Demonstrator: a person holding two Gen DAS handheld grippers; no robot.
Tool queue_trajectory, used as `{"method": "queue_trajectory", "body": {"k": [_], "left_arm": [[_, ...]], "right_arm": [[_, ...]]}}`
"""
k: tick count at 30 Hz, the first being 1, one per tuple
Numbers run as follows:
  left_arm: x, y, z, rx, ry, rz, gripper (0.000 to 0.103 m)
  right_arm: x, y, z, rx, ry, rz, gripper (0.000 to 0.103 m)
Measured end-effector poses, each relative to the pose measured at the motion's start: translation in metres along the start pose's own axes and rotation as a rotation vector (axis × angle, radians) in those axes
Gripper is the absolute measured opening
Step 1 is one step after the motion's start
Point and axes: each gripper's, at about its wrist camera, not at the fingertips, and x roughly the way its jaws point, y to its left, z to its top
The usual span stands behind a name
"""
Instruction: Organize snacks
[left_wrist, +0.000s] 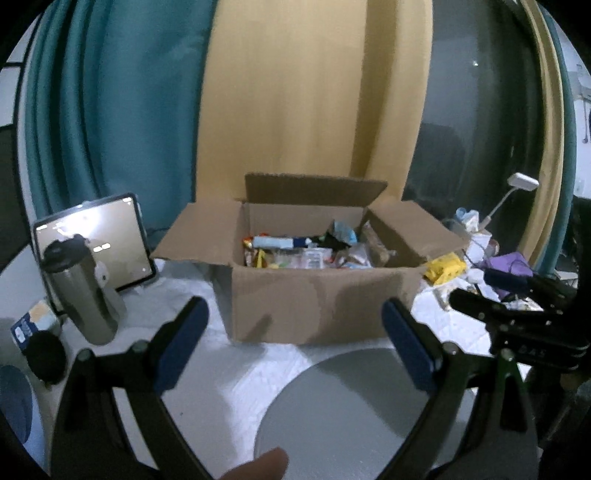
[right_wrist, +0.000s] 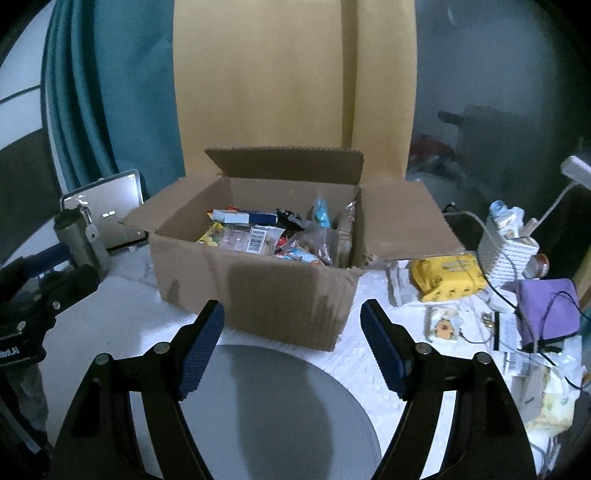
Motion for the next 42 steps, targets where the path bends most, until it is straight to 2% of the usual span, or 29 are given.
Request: {"method": "queue_trajectory", "body": {"k": [8,24,28,42], "left_arm": [[-0.039,-0.012,-0.003,0.017,-0.04,0.0,0.096],[-0.105,-0.027,0.011,0.042,-0.202,0.033,0.096],[-0.109,-0.029,0.012,0.047,-0.223,0.037,0.096],[-0.102,-0.022,0.012,0.025,-0.214,0.044,0.096]], "right_arm": [[-0.054,0.004,-0.006,-0.006,-0.087,-0.02,0.079],[-0.147,0.008,-0.005,-0.021,-0.261,-0.082,0.079],[-0.153,0.009,-0.004,-0.028,-0.279,-0.085,0.079],[-0.143,0.009,0.0,-0.031,-0.263,-0.082,0.079]]}}
